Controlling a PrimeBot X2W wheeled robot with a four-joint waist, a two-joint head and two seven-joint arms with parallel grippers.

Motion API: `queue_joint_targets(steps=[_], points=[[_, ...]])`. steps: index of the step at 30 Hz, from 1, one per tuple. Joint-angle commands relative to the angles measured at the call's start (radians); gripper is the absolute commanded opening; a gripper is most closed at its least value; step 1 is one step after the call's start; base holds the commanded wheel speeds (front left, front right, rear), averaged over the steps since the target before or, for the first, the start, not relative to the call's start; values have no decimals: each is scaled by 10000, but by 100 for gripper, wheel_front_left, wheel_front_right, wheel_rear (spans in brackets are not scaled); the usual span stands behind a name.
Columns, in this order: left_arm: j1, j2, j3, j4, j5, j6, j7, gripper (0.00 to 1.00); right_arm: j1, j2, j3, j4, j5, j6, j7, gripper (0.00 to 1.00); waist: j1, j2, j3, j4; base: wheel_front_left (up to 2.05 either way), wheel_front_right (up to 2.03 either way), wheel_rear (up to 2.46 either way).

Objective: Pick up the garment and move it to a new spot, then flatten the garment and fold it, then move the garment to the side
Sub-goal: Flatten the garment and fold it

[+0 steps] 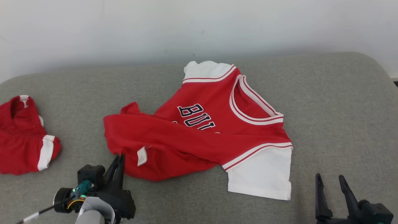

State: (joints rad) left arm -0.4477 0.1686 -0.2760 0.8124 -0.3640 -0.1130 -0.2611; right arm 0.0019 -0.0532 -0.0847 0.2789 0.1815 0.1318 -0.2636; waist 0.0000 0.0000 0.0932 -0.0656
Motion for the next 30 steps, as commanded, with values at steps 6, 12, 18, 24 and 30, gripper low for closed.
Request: queue_joint_targets(steps=[6, 12, 18, 24, 30], points=[[2138, -18, 450, -3318, 489, 519, -40, 0, 343, 0, -104, -95, 72, -24, -12, 100, 0, 0, -388, 668, 0, 0, 0], [4144, -346, 653, -5096, 668, 667, -43, 0, 442, 4, -106, -126, 83, -25, -12, 100, 0, 0, -419, 933, 0, 0, 0], [4872, -680, 849, -4829, 699, 493, -44, 0, 411, -6, -57, -57, 38, -25, -12, 100, 0, 0, -481, 951, 0, 0, 0], [4683, -758, 1209, -4379, 1001, 361, -45, 59, 428, -79, -8, 0, 80, -25, -12, 100, 0, 0, -569, 863, 0, 0, 0], [4797, -895, 2145, -5264, 1128, 327, -45, 100, 523, -66, -38, -53, 126, -25, -12, 100, 0, 0, -798, 854, 0, 0, 0]])
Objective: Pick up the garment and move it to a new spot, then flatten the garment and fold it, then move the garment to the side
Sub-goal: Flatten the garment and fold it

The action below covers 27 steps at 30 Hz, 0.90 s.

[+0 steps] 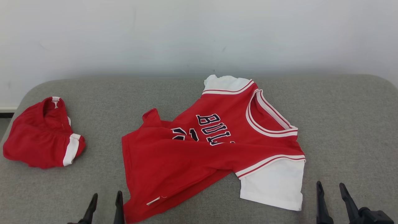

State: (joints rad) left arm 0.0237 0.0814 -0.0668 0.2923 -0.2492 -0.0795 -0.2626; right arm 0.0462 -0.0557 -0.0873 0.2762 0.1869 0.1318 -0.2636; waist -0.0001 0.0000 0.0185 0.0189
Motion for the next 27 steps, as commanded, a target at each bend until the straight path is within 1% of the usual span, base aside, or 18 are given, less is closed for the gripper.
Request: queue_joint_targets(steps=[1, 5, 11, 18, 27], points=[[116, -48, 204, -253, 25, -4, -30, 100, 85, -54, -13, -49, 66, -25, -12, 100, 1, 0, -94, 18, 0, 0, 0], [267, -112, 835, -1007, 381, 9, -30, 100, 102, -81, 23, -178, 23, -25, -9, 100, 1, 0, -255, 77, 0, 0, 0], [565, -154, 1250, -1520, 709, 168, -30, 100, 142, -50, 111, -378, -38, -25, 133, 100, 1, 0, -433, 49, 0, 0, 0], [854, -77, 1542, -1463, 901, 179, -30, 100, 301, -28, 163, -534, -53, -25, 271, 100, 1, 0, -630, -51, 0, 0, 0], [1165, -133, 1340, -1173, 1168, 210, -31, 100, 651, -94, 267, -571, -109, -25, 408, 100, 1, 0, -849, -150, 0, 0, 0]])
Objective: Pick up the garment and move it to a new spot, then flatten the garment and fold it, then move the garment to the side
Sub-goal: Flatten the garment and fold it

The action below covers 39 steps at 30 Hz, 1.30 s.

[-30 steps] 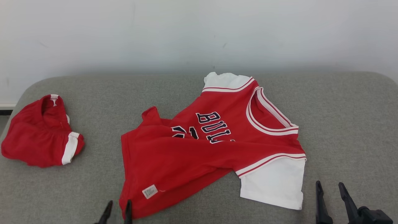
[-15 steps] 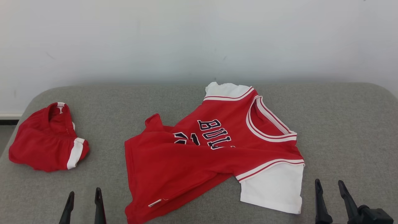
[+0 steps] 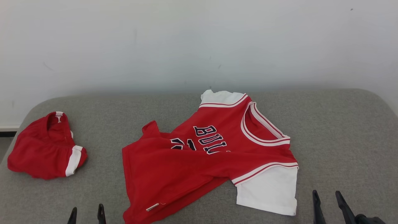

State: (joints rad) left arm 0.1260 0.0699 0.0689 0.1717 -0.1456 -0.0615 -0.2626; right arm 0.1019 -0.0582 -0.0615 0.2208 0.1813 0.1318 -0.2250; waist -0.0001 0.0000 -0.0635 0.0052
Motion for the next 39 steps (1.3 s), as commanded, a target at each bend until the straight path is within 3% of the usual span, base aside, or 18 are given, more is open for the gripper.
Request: queue_joint_targets(steps=[1, 24, 39], points=[[138, -11, -36, 87, 137, 25, -31, 100, 114, -82, 22, -24, -52, -25, 36, 100, 1, 0, -48, -18, 0, 0, 0], [38, 588, -622, -148, 167, -479, -31, 100, 315, -87, -51, -164, -70, -25, 128, 100, 1, 0, -32, 231, 0, 0, 0], [166, 681, -706, -163, 158, -503, -31, 100, 331, -60, -43, -148, -65, -25, 230, 100, 1, 0, -59, 305, 0, 0, 0]])
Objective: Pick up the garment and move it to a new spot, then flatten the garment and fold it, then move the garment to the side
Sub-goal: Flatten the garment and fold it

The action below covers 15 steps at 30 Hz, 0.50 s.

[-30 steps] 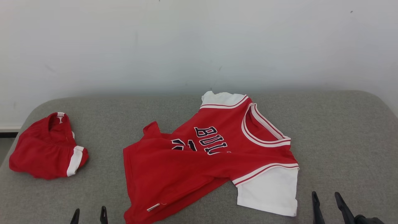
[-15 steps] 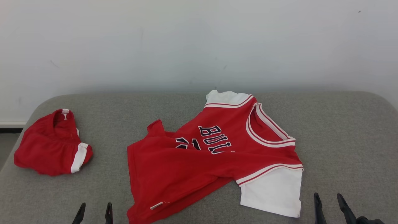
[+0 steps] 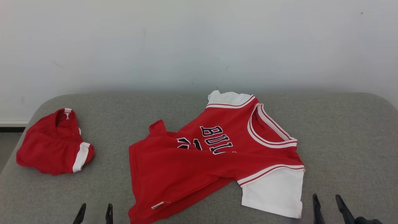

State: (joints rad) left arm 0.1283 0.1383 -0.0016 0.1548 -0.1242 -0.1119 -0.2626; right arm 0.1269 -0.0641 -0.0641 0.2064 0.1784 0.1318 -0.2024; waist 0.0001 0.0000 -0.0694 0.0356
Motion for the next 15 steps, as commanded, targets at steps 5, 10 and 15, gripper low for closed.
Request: queue_joint_targets(steps=[5, 10, 15], points=[[52, -33, -248, 273, -130, -42, -31, 100, -172, -343, 288, 174, 46, -25, 58, 100, -1, 0, 48, 3, 0, 0, 0], [-318, 18, -785, 1076, -302, -122, 54, 100, -520, -642, 518, 565, 135, -25, 112, 100, -1, 0, 150, 24, 0, 0, 0], [-798, 49, -1359, 2208, -639, -190, 80, 100, -990, -651, 748, 1293, 191, -25, 199, 100, -1, 0, 317, 13, 0, 0, 0]])
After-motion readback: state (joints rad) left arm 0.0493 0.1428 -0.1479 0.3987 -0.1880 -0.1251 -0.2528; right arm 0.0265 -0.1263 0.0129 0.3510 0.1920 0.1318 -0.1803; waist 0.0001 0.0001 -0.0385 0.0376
